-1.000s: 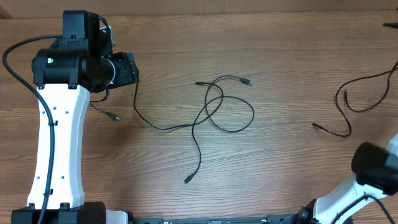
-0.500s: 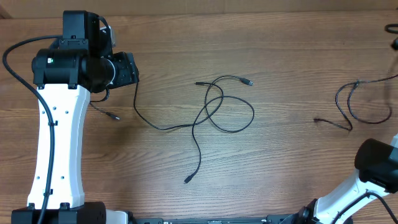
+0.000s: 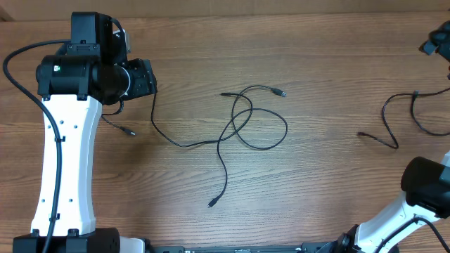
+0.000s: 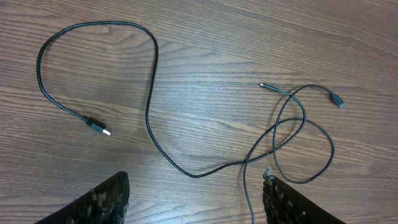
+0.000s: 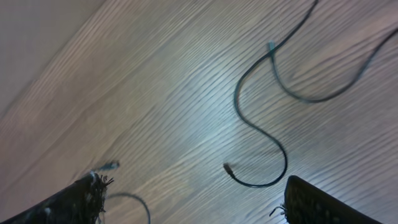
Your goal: Untangle cables
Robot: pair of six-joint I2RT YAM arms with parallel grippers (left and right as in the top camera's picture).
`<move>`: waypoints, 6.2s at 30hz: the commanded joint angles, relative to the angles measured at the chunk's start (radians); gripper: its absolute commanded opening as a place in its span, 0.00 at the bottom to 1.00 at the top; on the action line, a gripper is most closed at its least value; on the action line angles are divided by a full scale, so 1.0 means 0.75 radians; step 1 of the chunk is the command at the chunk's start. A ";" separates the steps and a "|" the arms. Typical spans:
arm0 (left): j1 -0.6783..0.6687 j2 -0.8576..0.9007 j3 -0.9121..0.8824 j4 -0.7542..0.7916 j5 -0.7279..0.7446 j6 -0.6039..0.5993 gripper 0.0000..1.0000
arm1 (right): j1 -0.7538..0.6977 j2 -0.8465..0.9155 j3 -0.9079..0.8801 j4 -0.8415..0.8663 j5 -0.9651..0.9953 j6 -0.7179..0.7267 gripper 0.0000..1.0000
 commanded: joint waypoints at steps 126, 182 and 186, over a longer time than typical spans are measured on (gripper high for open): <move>-0.200 -0.117 0.301 0.565 0.472 -0.320 0.04 | 1.349 -0.189 -1.656 1.499 0.006 -0.225 0.54; -0.049 -0.037 0.342 -0.182 -1.041 -0.787 0.04 | -0.300 -0.404 -0.843 0.786 0.684 0.625 0.04; -0.048 -0.025 0.342 -0.174 -0.979 -0.775 0.04 | -0.301 -0.404 -0.843 0.821 0.696 0.627 0.04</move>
